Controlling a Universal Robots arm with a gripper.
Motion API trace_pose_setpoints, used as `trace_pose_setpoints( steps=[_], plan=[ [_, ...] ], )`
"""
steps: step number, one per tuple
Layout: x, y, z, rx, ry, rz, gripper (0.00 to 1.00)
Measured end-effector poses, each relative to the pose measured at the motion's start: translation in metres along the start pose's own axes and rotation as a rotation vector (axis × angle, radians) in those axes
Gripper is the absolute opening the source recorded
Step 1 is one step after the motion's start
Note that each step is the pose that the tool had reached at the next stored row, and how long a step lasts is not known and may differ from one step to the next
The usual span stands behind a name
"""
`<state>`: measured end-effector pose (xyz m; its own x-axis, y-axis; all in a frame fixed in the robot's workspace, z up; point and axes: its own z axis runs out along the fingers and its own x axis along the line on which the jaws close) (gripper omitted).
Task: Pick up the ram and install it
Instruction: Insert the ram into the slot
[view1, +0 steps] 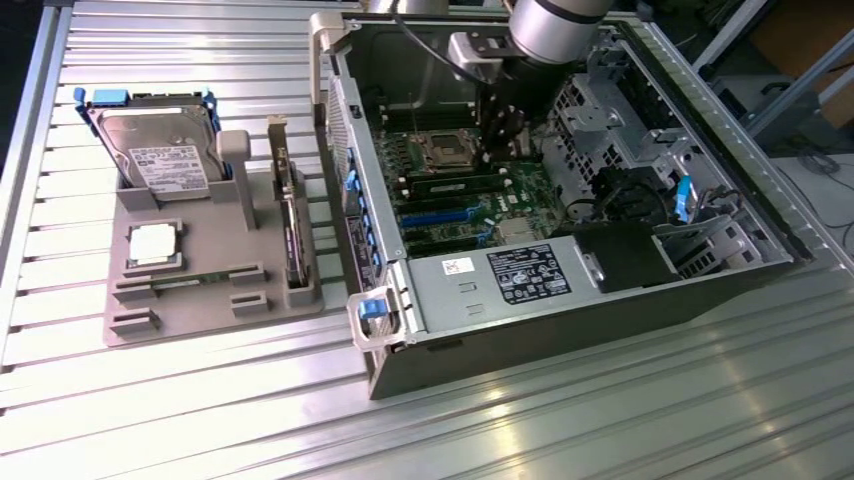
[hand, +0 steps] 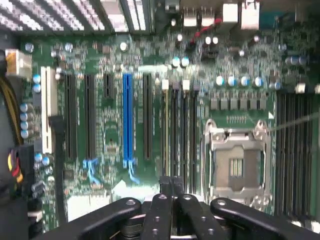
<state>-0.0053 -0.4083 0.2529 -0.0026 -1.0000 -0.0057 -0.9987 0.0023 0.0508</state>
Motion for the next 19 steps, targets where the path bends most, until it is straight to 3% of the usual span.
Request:
trace_pose_setpoints(
  steps=[1, 5, 6, 7, 9, 13, 19],
  plan=[
    [0.000, -0.0085, -0.0003, -0.0068, 0.0000, 0.000, 0.11],
    [0.000, -0.0342, -0.0012, -0.0245, -0.0002, 0.000, 0.11],
    [0.000, -0.0467, -0.0018, -0.0305, -0.0001, 0.000, 0.11],
    [0.000, -0.0602, -0.0025, -0.0341, 0.0000, 0.000, 0.11],
    [0.000, -0.0723, -0.0031, -0.0369, -0.0001, 0.000, 0.11],
    [0.000, -0.0863, -0.0096, -0.0373, -0.0002, 0.000, 0.11],
    [0.000, -0.0867, -0.0478, -0.0374, -0.0001, 0.000, 0.11]
  ],
)
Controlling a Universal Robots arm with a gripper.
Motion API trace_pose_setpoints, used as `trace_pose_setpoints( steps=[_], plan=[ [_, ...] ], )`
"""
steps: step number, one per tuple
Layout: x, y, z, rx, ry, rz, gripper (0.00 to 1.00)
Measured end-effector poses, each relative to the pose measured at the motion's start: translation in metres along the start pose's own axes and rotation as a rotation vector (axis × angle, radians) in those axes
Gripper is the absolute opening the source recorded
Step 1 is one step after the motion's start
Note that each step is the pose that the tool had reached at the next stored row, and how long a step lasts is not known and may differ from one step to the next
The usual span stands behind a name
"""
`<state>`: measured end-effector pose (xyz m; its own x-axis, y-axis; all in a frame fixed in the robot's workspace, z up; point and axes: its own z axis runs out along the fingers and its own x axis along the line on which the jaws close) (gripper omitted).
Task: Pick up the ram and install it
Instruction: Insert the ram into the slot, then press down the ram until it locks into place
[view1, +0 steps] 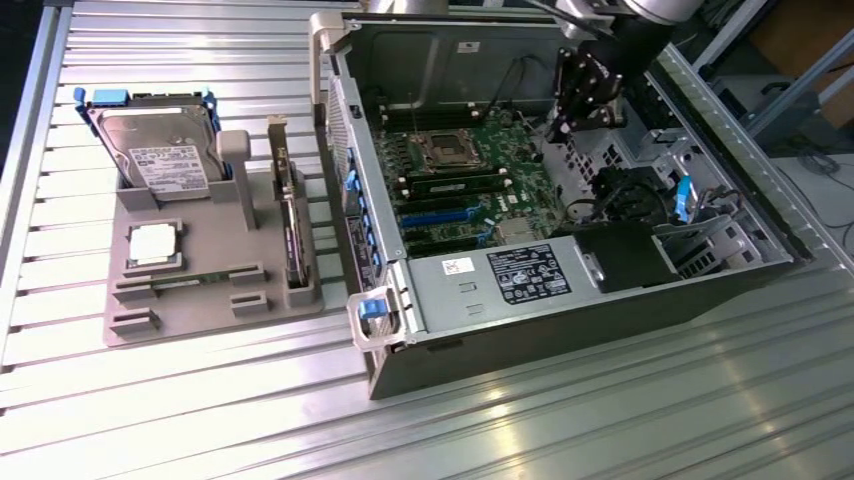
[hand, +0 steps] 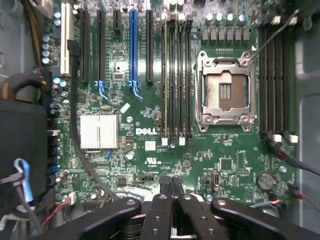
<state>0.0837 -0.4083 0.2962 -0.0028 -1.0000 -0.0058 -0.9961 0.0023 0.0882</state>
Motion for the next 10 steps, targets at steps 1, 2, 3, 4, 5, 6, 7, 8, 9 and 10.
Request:
trace_pose_setpoints(
  steps=[1, 2, 3, 4, 5, 6, 7, 8, 9, 10],
  plan=[
    [0.0000, 0.0002, -0.0024, 0.0001, -0.0002, 0.000, 0.11],
    [0.0000, 0.0002, -0.0024, 0.0001, -0.0004, 0.000, 0.11],
    [-0.0001, 0.0002, -0.0024, 0.0001, -0.0004, 0.000, 0.11],
    [0.0000, 0.0002, -0.0024, 0.0001, -0.0004, 0.000, 0.11],
    [0.0000, 0.0002, -0.0025, 0.0001, -0.0002, 0.000, 0.11],
    [0.0000, 0.0002, -0.0024, 0.0001, -0.0003, 0.000, 0.11],
    [0.0000, 0.0002, -0.0024, 0.0001, -0.0003, 0.000, 0.11],
    [0.0000, 0.0002, -0.0025, 0.0001, -0.0003, 0.000, 0.11],
    [0.0000, 0.0002, -0.0025, 0.0001, -0.0003, 0.000, 0.11],
    [0.0000, 0.0005, -0.0014, 0.0001, -0.0002, 0.000, 0.11]
  ],
)
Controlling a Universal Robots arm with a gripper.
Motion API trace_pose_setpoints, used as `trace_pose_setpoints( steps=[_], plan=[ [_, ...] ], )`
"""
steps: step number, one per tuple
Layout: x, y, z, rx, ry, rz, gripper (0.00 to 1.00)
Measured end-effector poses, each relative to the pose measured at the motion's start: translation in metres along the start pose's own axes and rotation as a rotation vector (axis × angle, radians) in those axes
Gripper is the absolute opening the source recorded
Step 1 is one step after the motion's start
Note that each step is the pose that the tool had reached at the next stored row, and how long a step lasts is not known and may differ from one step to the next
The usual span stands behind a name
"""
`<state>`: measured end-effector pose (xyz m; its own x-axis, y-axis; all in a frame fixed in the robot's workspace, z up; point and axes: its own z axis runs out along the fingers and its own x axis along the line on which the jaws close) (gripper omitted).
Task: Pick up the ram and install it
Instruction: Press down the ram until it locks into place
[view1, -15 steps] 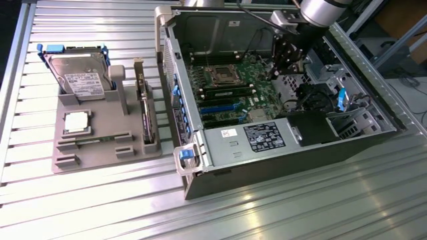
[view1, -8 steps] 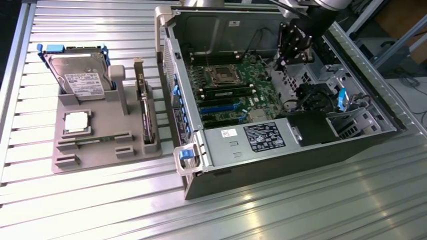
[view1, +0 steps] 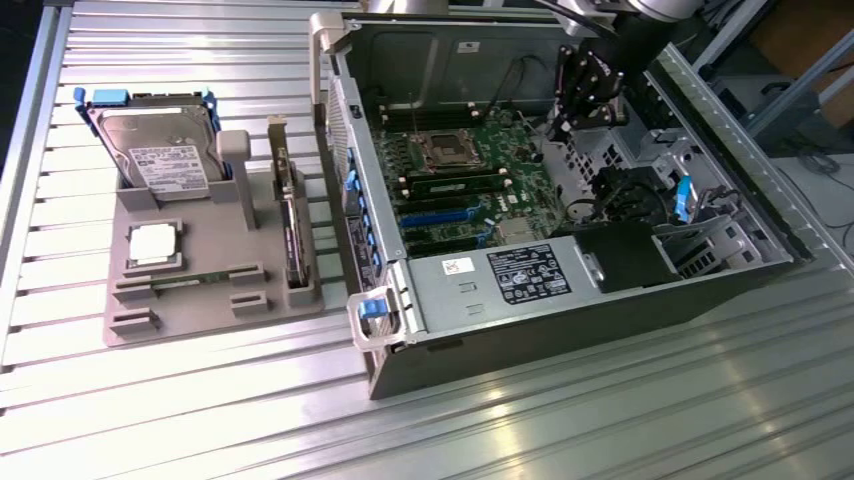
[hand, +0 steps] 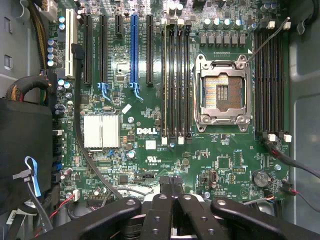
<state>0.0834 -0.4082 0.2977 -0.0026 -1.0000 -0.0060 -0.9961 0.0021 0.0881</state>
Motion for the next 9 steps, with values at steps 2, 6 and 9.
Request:
trace_pose_setpoints(
  steps=[2, 6, 9],
  plan=[
    [0.000, 0.0104, 0.0071, 0.0000, 0.0000, 0.000, 0.11],
    [0.000, 0.0332, 0.0212, 0.0000, -0.0001, 0.000, 0.11],
    [0.000, 0.0435, 0.0394, 0.0000, -0.0001, 0.000, 0.11]
  ],
)
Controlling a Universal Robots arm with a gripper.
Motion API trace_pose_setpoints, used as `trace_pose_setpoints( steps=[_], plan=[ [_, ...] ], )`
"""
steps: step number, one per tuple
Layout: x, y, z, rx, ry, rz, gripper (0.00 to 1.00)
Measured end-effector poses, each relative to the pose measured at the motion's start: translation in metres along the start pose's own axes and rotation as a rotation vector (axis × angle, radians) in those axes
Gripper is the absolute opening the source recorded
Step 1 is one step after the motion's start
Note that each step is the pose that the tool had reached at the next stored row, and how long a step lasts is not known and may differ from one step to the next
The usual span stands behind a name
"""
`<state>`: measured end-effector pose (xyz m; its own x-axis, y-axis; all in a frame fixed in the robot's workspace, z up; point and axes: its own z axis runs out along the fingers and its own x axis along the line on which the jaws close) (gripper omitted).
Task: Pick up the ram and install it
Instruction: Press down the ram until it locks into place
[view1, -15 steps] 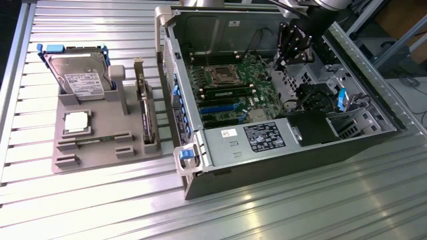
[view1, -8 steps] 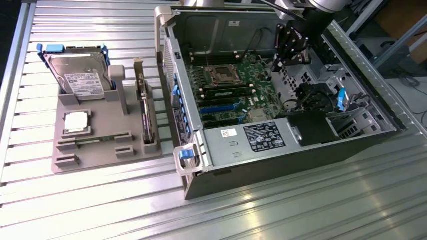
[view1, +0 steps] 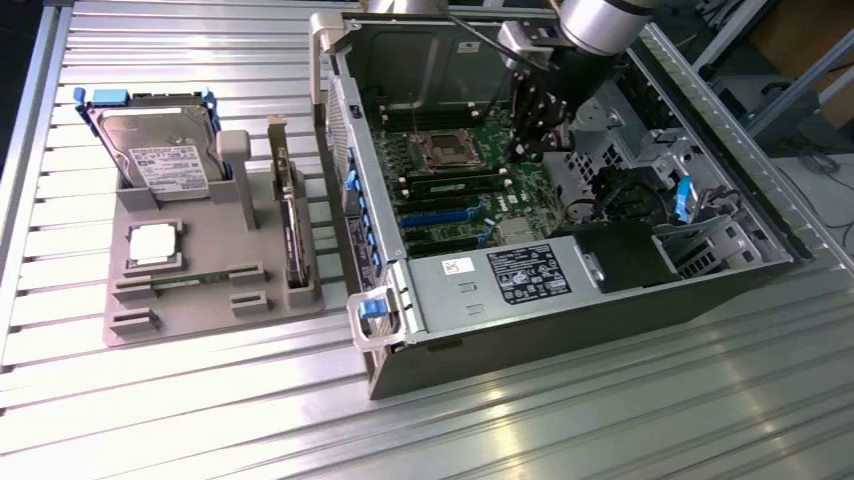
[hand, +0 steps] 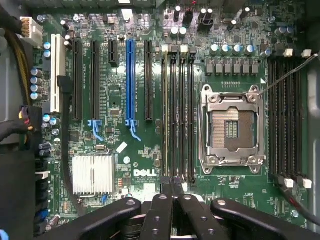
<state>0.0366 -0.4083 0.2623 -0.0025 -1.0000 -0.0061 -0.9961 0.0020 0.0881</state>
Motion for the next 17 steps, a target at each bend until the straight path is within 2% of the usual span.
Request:
trace_pose_setpoints(
  steps=[4, 5, 12, 17],
  plan=[
    [0.000, -0.0018, 0.0207, 0.0000, 0.0000, 0.000, 0.11],
    [0.000, -0.0020, 0.0230, 0.0000, 0.0000, 0.000, 0.11],
    [0.000, -0.0026, 0.0300, 0.0000, 0.0002, 0.000, 0.11],
    [0.000, -0.0024, 0.0279, 0.0000, -0.0008, 0.000, 0.11]
  ],
)
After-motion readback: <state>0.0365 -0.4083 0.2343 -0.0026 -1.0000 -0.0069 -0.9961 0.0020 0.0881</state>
